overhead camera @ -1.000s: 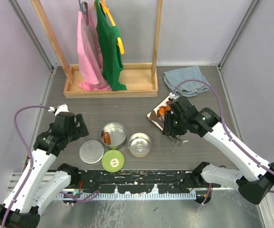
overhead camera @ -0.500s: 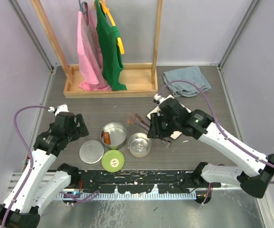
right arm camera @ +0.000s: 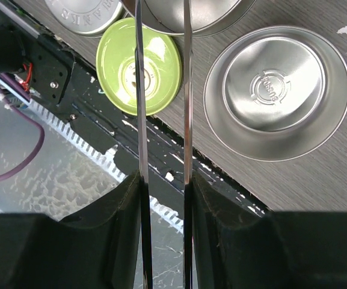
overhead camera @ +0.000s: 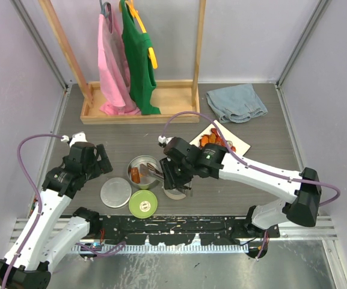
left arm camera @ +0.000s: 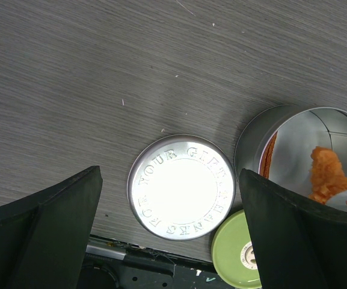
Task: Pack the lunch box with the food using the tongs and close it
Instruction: Place the fake food in the packing box.
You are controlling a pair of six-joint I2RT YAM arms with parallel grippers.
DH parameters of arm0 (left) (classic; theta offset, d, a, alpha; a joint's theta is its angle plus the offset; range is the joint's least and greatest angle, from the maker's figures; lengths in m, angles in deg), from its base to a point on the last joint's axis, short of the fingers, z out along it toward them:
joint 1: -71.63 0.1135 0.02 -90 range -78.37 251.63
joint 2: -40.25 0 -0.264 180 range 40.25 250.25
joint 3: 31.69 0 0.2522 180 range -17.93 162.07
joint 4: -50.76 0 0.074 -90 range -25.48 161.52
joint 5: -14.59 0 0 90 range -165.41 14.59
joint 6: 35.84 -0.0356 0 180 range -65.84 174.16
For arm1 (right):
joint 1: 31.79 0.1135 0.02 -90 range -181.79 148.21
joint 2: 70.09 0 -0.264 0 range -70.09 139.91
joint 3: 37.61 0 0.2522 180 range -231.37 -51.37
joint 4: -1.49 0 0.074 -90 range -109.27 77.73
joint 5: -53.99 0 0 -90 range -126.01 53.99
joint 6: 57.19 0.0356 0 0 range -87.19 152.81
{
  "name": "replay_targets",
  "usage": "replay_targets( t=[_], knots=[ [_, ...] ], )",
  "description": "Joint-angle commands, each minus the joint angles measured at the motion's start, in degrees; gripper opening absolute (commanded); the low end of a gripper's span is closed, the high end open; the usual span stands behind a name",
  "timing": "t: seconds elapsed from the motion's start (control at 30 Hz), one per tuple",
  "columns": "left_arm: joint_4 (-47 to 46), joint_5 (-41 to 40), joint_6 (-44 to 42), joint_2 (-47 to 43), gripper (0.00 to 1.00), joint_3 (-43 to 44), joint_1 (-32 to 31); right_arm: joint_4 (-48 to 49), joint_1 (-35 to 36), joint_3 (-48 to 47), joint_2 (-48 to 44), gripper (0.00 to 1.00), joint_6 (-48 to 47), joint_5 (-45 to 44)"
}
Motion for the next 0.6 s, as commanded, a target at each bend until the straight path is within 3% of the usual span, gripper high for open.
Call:
replay_targets(
  t=[0.0,0.2,0.4,0.57],
  knots=[
    [-1.7,-0.6,0.7,-0.7,0.98,0.9,0.2,4.2,0.3,-3.8,1.9,0.24,-1.4,-1.8],
    [-1.6,-0.6,0.8,-0.6,0.98,0.9,0.2,5.2,0.4,-5.1,7.2,0.28,-3.3,-1.9],
    [-1.7,-0.5,0.7,-0.5,0.98,0.9,0.2,4.7,0.4,-5.4,7.1,0.46,-4.1,-3.4],
    [-1.7,-0.6,0.7,-0.4,0.98,0.9,0.2,3.8,0.3,-5.0,3.8,0.53,-4.1,-5.4]
  ],
)
